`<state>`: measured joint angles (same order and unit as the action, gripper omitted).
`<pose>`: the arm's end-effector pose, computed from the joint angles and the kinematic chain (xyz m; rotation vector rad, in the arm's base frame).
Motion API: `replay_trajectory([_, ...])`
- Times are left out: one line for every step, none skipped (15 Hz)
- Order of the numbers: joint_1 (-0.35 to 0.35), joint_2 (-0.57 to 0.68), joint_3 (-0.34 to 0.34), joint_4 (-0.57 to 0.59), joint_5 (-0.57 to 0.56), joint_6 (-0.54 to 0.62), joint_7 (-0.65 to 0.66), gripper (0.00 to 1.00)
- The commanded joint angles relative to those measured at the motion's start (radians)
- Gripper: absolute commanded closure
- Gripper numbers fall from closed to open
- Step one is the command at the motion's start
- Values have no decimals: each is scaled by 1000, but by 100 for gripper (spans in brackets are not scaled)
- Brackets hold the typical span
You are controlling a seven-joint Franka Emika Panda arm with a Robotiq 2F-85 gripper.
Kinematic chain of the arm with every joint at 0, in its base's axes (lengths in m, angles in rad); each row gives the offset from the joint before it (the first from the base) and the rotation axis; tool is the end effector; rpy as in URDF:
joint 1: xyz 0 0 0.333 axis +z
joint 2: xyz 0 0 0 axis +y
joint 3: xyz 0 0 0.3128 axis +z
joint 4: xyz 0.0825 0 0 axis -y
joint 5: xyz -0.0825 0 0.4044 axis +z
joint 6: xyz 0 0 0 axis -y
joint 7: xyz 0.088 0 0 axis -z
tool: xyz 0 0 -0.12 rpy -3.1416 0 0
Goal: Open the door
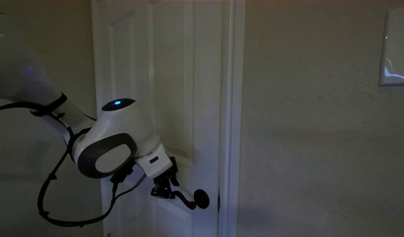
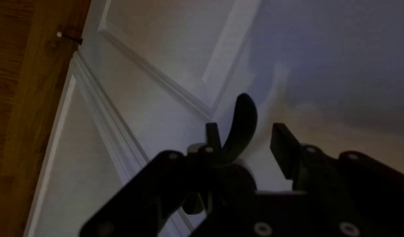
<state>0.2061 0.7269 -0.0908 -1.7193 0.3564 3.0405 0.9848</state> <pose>0.7264 0.0666 0.2044 -2.2354 1.4833 -0.6383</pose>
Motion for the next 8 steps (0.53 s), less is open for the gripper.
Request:
replay_trajectory([17, 42, -19, 55, 2, 13, 28, 60])
replay_trajectory([14, 49, -15, 64, 2, 10, 24, 59])
replay_trajectory([12, 57, -14, 71, 2, 7, 22, 58])
replay_trajectory([12, 65, -15, 82, 1, 5, 22, 57])
replay_trajectory([10, 74, -14, 94, 0, 3, 19, 62])
replay_trajectory([10, 82, -14, 102, 0, 2, 18, 64])
replay_trajectory([7, 88, -13, 109, -1, 1, 16, 67])
replay_trajectory([7, 95, -14, 119, -1, -1, 16, 78])
